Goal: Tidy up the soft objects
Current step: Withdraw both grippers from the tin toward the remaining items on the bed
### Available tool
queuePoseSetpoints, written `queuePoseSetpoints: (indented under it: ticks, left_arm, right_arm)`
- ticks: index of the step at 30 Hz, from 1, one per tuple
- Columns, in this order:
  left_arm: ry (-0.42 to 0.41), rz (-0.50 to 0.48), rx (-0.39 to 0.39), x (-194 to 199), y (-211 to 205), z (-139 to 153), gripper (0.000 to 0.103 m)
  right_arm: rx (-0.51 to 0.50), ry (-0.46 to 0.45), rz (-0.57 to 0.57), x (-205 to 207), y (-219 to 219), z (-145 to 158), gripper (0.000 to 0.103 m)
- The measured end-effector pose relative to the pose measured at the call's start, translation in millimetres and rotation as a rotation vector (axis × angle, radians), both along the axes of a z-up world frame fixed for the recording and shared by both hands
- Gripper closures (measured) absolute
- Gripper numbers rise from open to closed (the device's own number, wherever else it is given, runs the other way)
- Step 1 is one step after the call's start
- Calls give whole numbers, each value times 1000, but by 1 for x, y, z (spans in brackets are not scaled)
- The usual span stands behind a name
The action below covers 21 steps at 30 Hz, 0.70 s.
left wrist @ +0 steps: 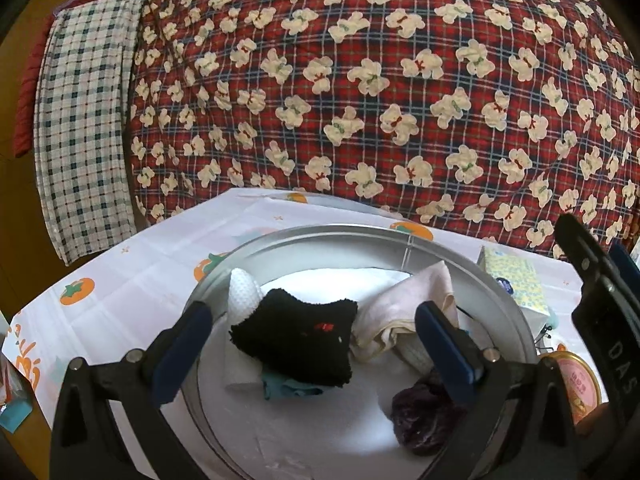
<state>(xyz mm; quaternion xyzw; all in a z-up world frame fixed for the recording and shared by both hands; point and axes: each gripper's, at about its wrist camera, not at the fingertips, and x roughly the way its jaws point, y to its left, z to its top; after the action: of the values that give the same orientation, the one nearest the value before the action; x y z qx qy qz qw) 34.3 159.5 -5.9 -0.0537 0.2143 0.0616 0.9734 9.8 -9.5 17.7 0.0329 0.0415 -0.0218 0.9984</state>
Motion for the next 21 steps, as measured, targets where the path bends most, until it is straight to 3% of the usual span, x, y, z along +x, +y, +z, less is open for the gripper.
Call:
queuePoseSetpoints:
  ticks: [11, 21]
  left_arm:
    - [-46, -6, 23, -12, -15, 0, 1]
    - [-69, -24, 45, -21, -32, 1, 1]
  right_arm:
    - [-40, 26, -23, -6, -6, -5, 17]
    - [9, 11, -47, -21, -29, -5, 17]
